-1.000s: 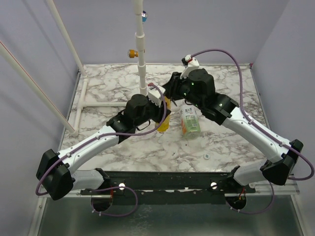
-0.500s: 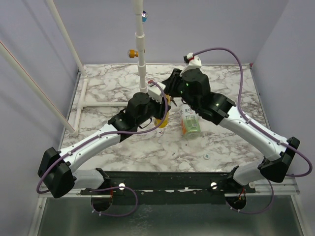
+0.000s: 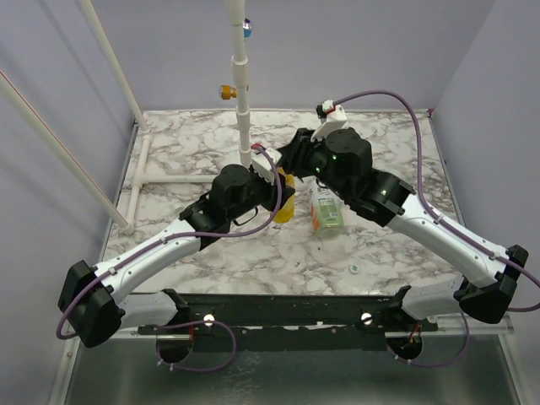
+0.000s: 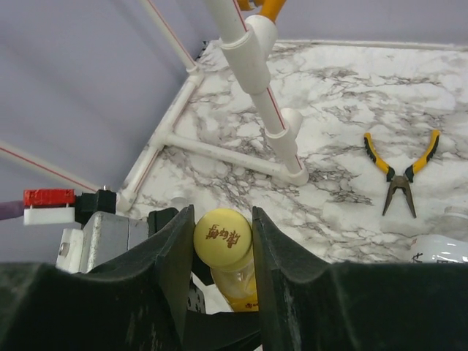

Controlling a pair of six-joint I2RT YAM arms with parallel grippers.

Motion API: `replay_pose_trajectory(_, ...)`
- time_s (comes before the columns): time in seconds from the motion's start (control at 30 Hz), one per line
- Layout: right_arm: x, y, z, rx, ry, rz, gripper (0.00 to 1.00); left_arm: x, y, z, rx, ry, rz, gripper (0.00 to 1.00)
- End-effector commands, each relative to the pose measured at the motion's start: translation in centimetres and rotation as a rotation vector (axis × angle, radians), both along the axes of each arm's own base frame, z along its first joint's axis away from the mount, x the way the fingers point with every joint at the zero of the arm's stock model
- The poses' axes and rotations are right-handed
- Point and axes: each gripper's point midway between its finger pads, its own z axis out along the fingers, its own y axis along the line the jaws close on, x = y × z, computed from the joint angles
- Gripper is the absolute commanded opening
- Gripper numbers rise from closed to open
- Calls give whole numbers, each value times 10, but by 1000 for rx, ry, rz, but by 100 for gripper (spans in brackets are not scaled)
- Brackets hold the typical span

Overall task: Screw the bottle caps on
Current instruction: Screw the bottle cap onto the plastic bottle.

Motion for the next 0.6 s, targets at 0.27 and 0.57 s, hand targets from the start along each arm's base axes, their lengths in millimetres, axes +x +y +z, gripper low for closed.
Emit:
replay_pose_trajectory(0.27,-32,11,-14,-52,20,157,45,-19,-7,24,-71,-9,-123,0)
replay_pose_trajectory(0.57,-24,5,-19,-96,45,100,38,-34,-13,17,-53,6,-213,0)
